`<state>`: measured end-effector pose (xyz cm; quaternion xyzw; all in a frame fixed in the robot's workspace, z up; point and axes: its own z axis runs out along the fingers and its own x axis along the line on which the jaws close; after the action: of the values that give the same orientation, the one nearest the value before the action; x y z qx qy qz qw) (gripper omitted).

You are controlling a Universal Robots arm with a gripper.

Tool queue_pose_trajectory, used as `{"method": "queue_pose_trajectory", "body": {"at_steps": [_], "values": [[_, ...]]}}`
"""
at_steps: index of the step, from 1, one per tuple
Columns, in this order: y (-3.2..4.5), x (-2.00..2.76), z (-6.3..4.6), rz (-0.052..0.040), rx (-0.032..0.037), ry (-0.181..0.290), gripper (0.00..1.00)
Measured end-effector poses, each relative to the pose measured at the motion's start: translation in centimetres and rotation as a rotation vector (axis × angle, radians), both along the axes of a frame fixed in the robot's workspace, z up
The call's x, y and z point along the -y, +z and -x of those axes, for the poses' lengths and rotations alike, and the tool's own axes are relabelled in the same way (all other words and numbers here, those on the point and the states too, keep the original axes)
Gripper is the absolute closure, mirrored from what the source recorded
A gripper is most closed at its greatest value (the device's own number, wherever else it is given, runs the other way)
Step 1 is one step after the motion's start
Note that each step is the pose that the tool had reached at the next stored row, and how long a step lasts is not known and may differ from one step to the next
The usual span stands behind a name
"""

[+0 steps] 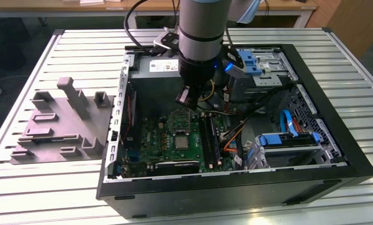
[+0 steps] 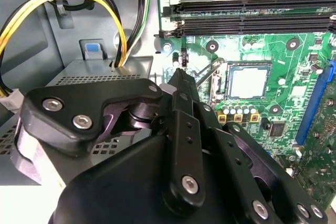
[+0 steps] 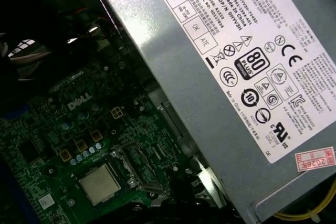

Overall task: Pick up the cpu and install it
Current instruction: 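Close the cpu cover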

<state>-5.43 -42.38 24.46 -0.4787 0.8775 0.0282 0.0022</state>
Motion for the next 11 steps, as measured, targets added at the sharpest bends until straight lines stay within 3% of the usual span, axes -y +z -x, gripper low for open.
{"method": "queue_pose_trajectory", "body": {"at_steps": [7,11], "values": [[0.04,0.05,0.03,0.0013,-0.0001,0.018,0.89],[0.05,0.11,0.03,0.0136,-0.0002,0.034,0.89]]}}
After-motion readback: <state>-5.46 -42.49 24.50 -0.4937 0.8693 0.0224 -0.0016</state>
